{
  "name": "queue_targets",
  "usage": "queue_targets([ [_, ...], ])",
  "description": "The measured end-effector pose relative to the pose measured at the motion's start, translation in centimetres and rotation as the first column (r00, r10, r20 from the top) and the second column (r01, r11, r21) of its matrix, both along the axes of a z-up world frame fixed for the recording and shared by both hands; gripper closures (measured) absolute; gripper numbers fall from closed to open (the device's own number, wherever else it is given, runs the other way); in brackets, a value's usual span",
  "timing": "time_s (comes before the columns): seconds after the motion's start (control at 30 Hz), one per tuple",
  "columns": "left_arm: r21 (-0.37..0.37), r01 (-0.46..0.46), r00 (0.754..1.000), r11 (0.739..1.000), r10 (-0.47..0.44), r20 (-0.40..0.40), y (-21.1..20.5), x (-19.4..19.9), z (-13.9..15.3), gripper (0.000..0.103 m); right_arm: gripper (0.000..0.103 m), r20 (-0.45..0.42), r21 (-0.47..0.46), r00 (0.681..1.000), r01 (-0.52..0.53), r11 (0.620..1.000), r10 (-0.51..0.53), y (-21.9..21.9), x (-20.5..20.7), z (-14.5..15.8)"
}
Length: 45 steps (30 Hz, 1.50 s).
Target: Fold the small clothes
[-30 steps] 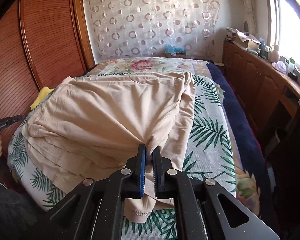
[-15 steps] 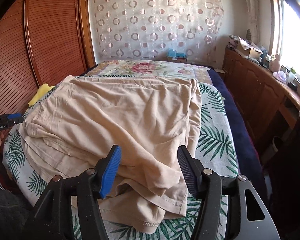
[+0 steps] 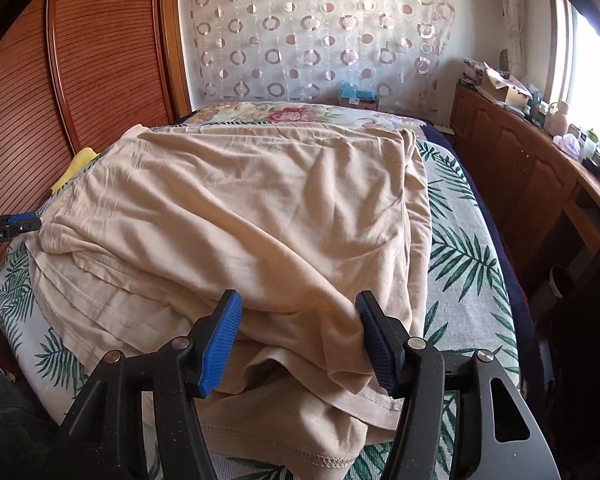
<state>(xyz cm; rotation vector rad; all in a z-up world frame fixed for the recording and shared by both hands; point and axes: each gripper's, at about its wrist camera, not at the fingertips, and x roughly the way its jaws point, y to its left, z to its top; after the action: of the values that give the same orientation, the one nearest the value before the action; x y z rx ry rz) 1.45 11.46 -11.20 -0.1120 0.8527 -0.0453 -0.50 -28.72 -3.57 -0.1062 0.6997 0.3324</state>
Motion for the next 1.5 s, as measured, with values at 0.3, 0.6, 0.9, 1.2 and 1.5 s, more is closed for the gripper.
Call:
queue_targets([
  [0.3,-0.032,-0.011,1.000,0.999,0.010,-0.021,0.3,0.6,-0.7,0.036,0.042,-0.001,0.007,1.000,0.017,1.000,-0.017,-0.3,-0.2,-0.8],
  [0.6,-0.007,0.022,1.000,1.000,-0.022,-0.002,-0.6,0.5,-0.8,0.039,0.042,0.006,-0.020,1.000,0.012,1.000,-0.012,-0.5,-0.8,-1.3],
  [0.9,-0.050,0.098,0.995,0.994,-0.097,0.024,-1.5,1.7,0.7,0.096,0.042,0.008,0.014,1.000,0.007,1.000,-0.007,-1.2,-0.8,-1.3],
  [1.2,-0.037,0.311,0.938,0.950,-0.301,0.174,-9.4,3.1,7.6,0.096,0.042,0.032,0.050,0.999,0.039,0.998,-0.041,-2.8,-1.4,0.0],
  [1.5,-0.034,0.547,0.818,0.836,-0.526,0.232,-19.8,5.8,11.8,0.096,0.042,0.066,0.072,0.991,0.108,0.992,-0.113,-6.0,-2.4,1.2],
])
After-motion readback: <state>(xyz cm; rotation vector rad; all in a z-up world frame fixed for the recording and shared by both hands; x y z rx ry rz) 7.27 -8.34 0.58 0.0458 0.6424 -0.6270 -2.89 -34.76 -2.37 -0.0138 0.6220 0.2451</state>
